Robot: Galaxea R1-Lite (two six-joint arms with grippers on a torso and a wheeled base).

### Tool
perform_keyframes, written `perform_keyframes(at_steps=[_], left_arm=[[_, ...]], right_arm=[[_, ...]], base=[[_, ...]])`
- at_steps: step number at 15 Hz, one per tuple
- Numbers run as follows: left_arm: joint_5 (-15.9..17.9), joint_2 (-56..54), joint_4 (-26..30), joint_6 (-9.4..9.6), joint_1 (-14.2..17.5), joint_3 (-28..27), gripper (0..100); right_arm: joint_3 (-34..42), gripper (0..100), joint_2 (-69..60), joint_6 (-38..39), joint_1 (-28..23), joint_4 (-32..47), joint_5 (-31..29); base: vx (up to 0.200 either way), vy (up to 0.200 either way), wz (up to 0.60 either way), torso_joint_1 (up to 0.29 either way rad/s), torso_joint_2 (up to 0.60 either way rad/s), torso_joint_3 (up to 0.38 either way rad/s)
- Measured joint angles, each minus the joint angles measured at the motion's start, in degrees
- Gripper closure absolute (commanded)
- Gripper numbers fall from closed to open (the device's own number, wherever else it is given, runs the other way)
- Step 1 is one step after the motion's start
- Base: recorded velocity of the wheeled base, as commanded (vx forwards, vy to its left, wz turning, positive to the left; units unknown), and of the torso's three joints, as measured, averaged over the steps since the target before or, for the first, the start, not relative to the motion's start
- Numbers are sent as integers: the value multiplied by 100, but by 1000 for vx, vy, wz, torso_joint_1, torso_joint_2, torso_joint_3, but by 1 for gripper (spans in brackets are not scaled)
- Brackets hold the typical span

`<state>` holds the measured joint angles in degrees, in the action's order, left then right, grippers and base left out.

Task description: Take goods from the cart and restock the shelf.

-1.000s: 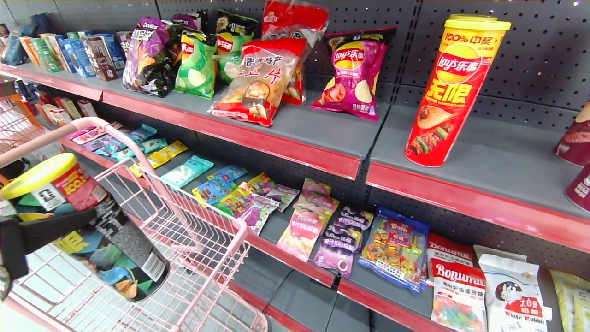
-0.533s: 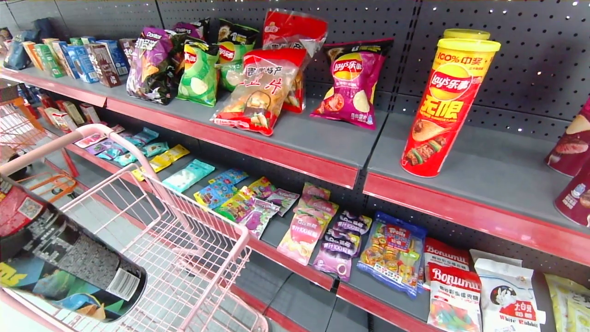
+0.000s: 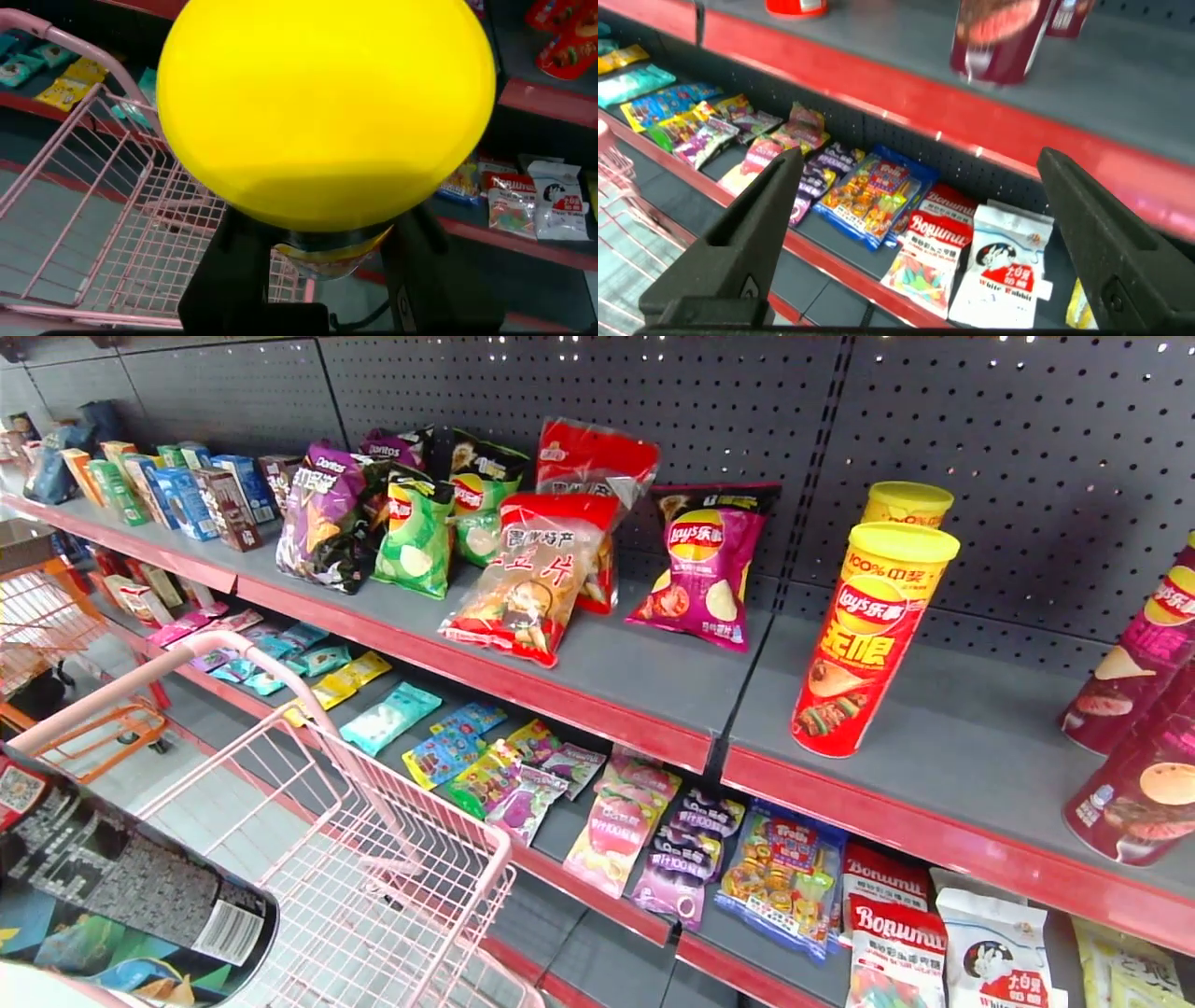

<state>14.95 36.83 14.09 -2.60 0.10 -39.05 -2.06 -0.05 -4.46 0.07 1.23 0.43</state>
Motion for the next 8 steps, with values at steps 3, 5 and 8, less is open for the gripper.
perform_keyframes(at_steps=[3, 5, 8], left_arm=[[-113, -50, -2, -2, 4, 16, 100], [-124, -105, -20, 0, 4, 84, 100], [-124, -224, -16, 4, 4, 187, 100]], right_arm=[[5, 0, 0, 1, 0, 0, 0], [5, 0, 0, 15, 0, 2, -2], [5, 0, 0, 72, 0, -1, -35]], base=[[0, 0, 0, 180, -426, -253], [0, 0, 0, 168, -381, -220], [0, 0, -600, 59, -139, -80]])
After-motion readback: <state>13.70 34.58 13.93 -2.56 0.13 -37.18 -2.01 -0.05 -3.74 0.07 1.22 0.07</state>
